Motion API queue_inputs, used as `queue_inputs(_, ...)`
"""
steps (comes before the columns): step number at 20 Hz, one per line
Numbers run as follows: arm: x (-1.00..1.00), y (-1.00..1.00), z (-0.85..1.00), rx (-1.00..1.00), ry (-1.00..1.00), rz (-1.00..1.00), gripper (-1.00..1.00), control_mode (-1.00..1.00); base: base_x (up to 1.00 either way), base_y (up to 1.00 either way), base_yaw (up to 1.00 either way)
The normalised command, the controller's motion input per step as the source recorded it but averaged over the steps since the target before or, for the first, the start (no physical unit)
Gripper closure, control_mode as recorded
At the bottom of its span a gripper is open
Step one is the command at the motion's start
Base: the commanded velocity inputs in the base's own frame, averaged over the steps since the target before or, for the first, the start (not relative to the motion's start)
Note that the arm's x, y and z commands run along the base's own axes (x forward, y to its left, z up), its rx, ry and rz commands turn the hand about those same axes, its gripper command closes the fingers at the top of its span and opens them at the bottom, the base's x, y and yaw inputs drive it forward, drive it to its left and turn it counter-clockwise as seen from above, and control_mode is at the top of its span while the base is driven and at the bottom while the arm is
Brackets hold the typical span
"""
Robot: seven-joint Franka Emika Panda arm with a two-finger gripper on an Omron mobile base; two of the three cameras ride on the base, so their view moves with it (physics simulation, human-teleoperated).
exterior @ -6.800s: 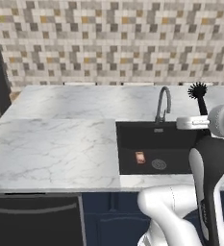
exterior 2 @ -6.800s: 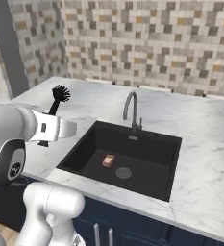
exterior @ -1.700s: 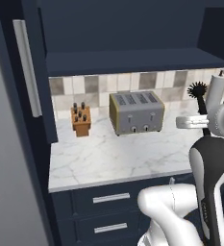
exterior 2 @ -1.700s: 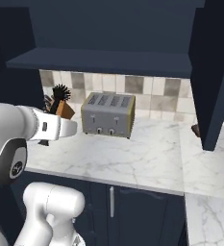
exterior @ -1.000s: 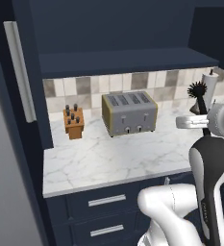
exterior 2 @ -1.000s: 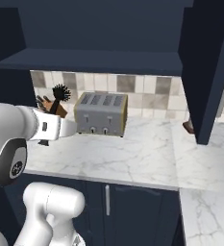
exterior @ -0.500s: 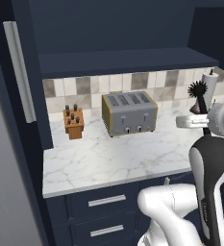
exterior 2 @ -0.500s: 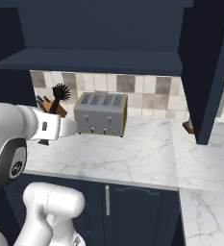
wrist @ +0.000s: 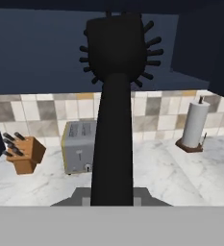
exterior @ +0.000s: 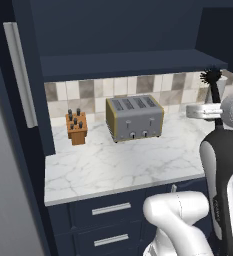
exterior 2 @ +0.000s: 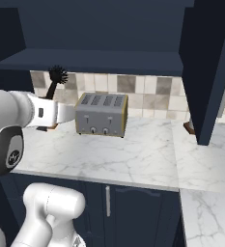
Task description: Pick up the bar soap and dish brush from the sink, and place them back in the cabinet, and close the cabinet doors.
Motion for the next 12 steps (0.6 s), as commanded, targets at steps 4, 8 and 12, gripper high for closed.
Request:
queue_inputs(4, 0.16, 0.0, 0.36, 0.0, -0.07, 0.0, 1.0, -1.0, 0.0, 0.0, 0.0)
queue_inputs(8, 0.33, 0.0, 0.25, 0.0, -0.05, 0.0, 1.0, -1.0, 0.0, 0.0, 0.0)
queue_inputs(12, 0.49, 0.0, 0.23, 0.0, -0.01, 0.0, 1.0, -1.0, 0.0, 0.0, 0.0)
